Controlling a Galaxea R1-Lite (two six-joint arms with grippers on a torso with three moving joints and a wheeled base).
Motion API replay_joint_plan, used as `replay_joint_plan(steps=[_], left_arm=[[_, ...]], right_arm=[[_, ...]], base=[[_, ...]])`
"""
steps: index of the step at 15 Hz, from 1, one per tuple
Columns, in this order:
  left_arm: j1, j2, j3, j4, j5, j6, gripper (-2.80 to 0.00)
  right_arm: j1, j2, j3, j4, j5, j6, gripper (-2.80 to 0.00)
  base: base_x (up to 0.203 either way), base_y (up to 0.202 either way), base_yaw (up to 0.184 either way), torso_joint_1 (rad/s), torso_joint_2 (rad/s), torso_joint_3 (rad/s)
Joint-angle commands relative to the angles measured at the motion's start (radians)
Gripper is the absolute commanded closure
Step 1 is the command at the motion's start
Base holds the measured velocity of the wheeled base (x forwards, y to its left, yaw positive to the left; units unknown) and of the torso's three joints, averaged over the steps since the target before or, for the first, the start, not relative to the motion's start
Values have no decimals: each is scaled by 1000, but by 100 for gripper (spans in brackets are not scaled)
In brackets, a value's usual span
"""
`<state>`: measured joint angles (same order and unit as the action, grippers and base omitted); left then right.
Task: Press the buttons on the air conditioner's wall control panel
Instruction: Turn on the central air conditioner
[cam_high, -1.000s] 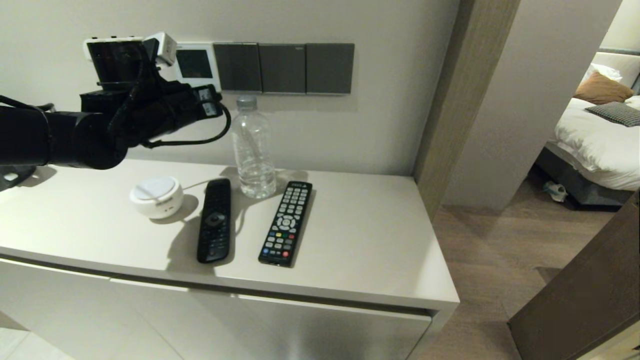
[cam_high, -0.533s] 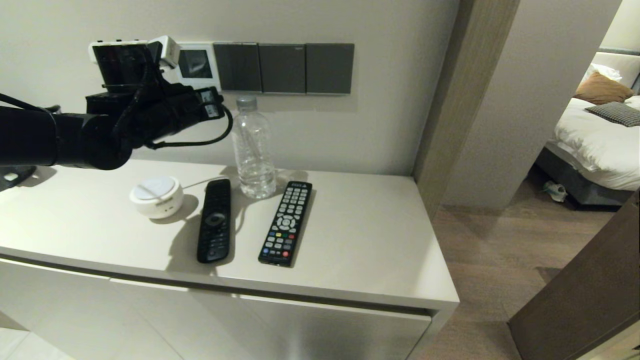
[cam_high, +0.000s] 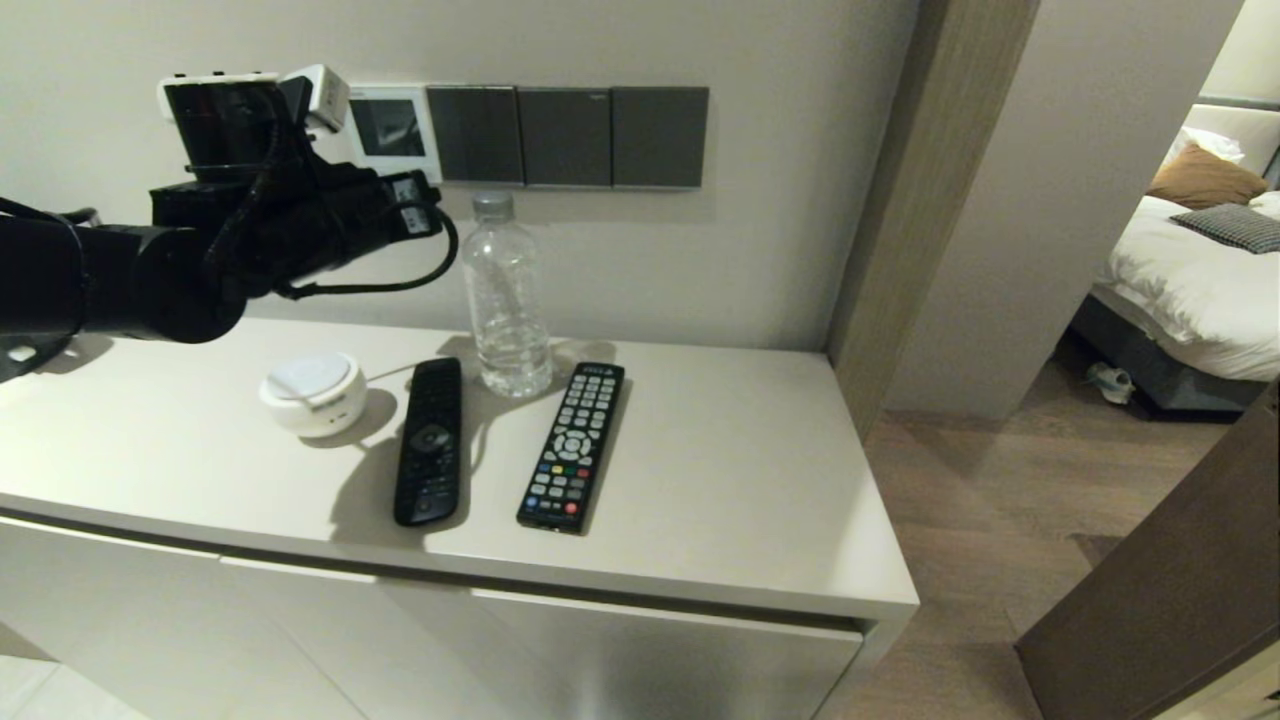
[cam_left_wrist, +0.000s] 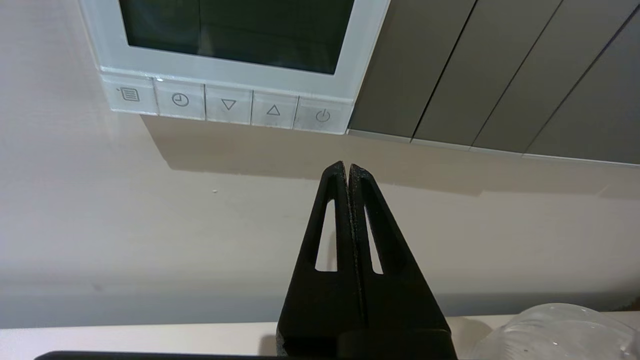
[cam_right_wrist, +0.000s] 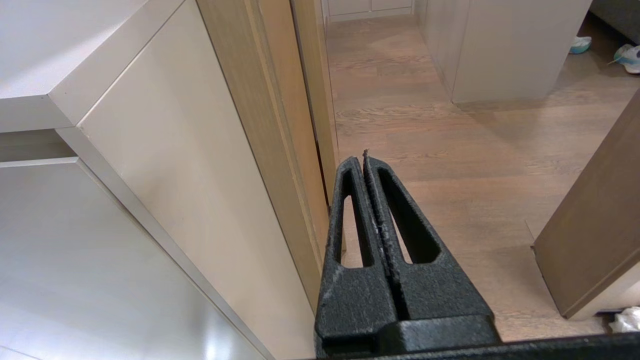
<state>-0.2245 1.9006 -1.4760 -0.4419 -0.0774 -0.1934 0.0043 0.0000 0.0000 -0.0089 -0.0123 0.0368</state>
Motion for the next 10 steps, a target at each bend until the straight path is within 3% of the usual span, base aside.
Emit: replay_joint_plan(steps=[1,10], left_arm=[[1,-7,-1,-4,-2,-1,0],[1,34,-41,-4,-2,-3,0]], right_arm=[[0,2,2,0,0,0,0],[0,2,2,0,0,0,0]], base=[[0,0,0,0,0,0],[0,0,0,0,0,0]])
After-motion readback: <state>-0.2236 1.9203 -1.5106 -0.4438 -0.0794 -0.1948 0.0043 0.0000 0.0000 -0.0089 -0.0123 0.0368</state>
